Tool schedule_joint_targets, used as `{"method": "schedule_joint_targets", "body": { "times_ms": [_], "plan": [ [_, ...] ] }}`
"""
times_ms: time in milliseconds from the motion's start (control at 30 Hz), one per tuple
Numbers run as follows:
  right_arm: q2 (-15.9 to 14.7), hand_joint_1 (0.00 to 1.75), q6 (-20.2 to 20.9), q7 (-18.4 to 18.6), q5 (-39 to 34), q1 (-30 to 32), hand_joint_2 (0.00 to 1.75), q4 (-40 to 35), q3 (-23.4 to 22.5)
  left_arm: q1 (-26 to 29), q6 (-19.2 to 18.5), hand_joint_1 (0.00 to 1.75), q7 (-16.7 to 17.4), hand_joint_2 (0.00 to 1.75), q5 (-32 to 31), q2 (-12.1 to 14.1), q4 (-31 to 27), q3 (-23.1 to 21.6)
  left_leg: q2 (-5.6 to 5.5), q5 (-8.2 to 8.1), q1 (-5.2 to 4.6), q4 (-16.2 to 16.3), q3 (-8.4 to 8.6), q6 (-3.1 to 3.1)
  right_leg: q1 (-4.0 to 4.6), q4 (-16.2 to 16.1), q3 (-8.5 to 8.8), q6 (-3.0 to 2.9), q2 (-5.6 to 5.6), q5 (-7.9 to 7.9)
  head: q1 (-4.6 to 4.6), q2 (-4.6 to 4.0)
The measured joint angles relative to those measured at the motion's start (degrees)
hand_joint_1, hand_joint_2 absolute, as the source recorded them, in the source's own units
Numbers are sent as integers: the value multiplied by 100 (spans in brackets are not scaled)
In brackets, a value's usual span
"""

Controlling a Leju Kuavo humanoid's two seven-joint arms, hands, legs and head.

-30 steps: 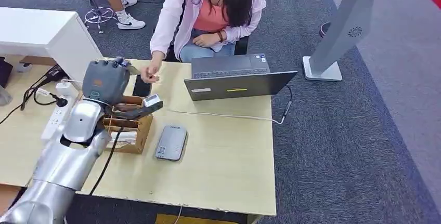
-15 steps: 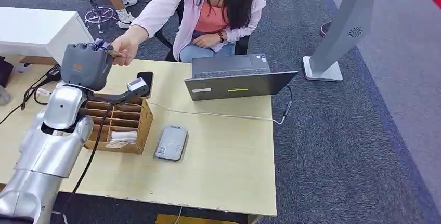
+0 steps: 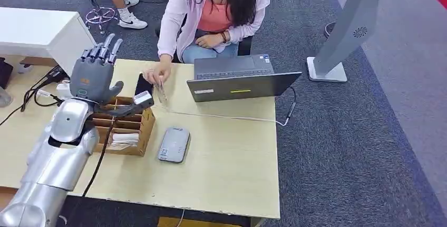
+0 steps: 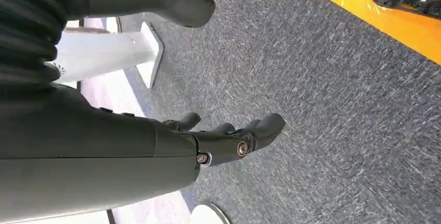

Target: Pass the card to the sensor for recognition and then transmit it.

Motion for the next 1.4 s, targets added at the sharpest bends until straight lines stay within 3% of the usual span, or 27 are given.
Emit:
{"method": "schedule_joint_targets", "body": {
  "times_ms": [267, 400, 500, 633, 767, 1400],
  "plan": [
    [18, 0, -177, 57, -271, 42, 175, 0, -72, 1768, -79, 0, -210, 175, 280, 522, -1793, 46, 9, -3, 0, -4, -18, -1, 2, -1, -22, 1, 6, -3, 2, 0],
    [35, 0, -199, 57, -369, 74, 175, 0, -162, 2590, -475, 0, -234, 175, 333, 837, -2455, 52, 13, -3, 1, -5, -18, -1, 1, -1, -29, 1, 9, -4, -2, 0],
    [37, 0, -251, 39, -415, 93, 175, 0, -197, 2891, -846, 0, -230, 175, 444, 1084, -2741, 77, 4, -2, 2, -5, -22, 0, 1, -1, -30, 1, -3, -4, -2, 0],
    [37, 0, -262, 24, -422, 89, 175, 2, -208, 2964, -1270, 0, -116, 175, 556, 1239, -2817, 103, 3, 2, 2, -5, -23, -3, 1, -1, -29, 0, -3, -1, 0, 0],
    [37, 0, -262, 26, -411, 89, 175, 0, -208, 2940, -1440, 0, -59, 175, 606, 1296, -2806, 155, 4, 6, 2, -4, -22, -6, 1, -1, -30, -2, -1, 3, -2, 0],
    [37, 0, -170, 39, -325, 82, 175, 0, -208, 2618, -1620, 0, 50, 175, 656, 1235, -2030, 186, 5, 6, 1, -3, -23, -6, 1, -1, -31, -2, 0, 3, -2, 0]
  ]
}}
